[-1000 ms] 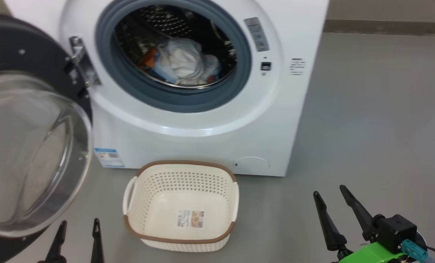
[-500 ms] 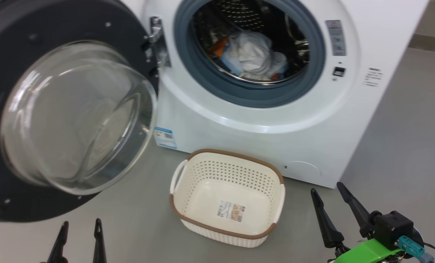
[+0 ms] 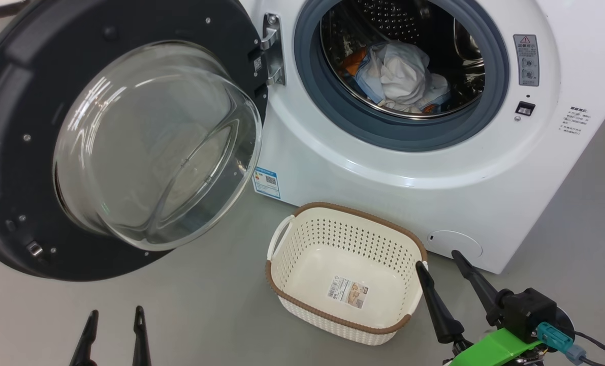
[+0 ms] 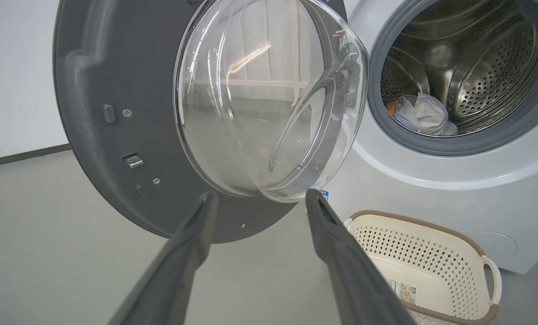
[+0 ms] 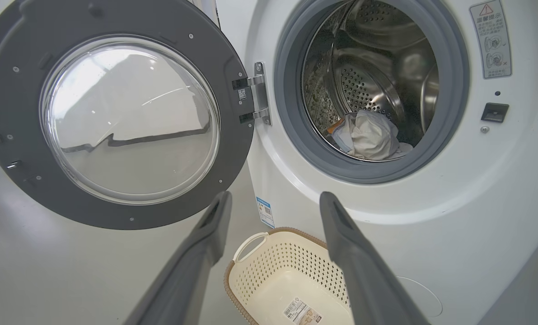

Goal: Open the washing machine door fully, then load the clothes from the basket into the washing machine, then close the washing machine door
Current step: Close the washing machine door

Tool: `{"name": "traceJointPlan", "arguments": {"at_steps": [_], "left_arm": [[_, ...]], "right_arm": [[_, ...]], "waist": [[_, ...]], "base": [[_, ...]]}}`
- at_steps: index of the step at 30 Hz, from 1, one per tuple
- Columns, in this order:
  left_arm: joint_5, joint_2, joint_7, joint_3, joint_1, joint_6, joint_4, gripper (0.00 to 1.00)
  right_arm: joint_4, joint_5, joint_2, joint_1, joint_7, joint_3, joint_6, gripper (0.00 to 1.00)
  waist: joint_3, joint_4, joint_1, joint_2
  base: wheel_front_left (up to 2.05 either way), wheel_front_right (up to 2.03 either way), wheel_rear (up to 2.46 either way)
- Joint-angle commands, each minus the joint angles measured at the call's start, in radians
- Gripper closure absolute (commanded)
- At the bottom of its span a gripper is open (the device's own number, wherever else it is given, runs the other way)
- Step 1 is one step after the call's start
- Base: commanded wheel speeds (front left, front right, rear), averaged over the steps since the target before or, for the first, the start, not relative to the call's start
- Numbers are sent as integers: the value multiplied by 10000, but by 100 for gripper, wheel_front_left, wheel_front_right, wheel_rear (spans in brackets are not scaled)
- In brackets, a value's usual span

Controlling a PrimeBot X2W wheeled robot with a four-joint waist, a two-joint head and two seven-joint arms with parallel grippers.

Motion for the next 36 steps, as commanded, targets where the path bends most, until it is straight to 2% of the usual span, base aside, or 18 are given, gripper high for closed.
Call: {"name": "traceJointPlan", "arguments": {"at_steps": [1,11,12,13,14,23,27,30,36], "left_arm": [[-35,142,-118,403,-309,92,-238,0],[-33,121,-150,378,-296,108,-254,0],[-50,119,-153,385,-303,96,-260,23],[-86,118,-157,390,-309,58,-260,70],[-130,120,-164,385,-313,-17,-275,100],[-334,121,-224,464,-287,-347,-244,100],[-783,-109,-259,712,-256,-656,-469,100],[-1977,-823,-290,1387,-159,-1472,-1046,100],[-5208,-2348,-297,3157,336,-4060,-1608,100]], "right_arm": [[-205,-95,-24,-413,20,305,16,0],[-153,-78,-24,-407,-5,329,16,0],[-152,-73,-24,-399,-8,326,16,0],[-152,-70,-24,-392,-11,324,16,0],[-152,-66,-24,-387,-13,324,16,0],[-176,-64,-24,-415,1,316,16,0],[-186,-79,-24,-458,38,337,16,0],[-197,-158,-35,-494,52,340,16,0],[-198,-158,-34,-548,52,350,16,0]], "waist": [[13,2,0,0],[-63,-27,0,0],[-71,-30,0,0],[-79,-33,0,0],[-88,-35,0,0],[-87,-34,0,0],[-73,-22,0,0],[-75,-4,0,0],[-43,13,0,0]], "base": [[0,0,0],[0,0,0],[0,0,0],[0,0,0],[0,0,0],[0,0,0],[0,0,0],[0,0,0],[0,0,0]]}}
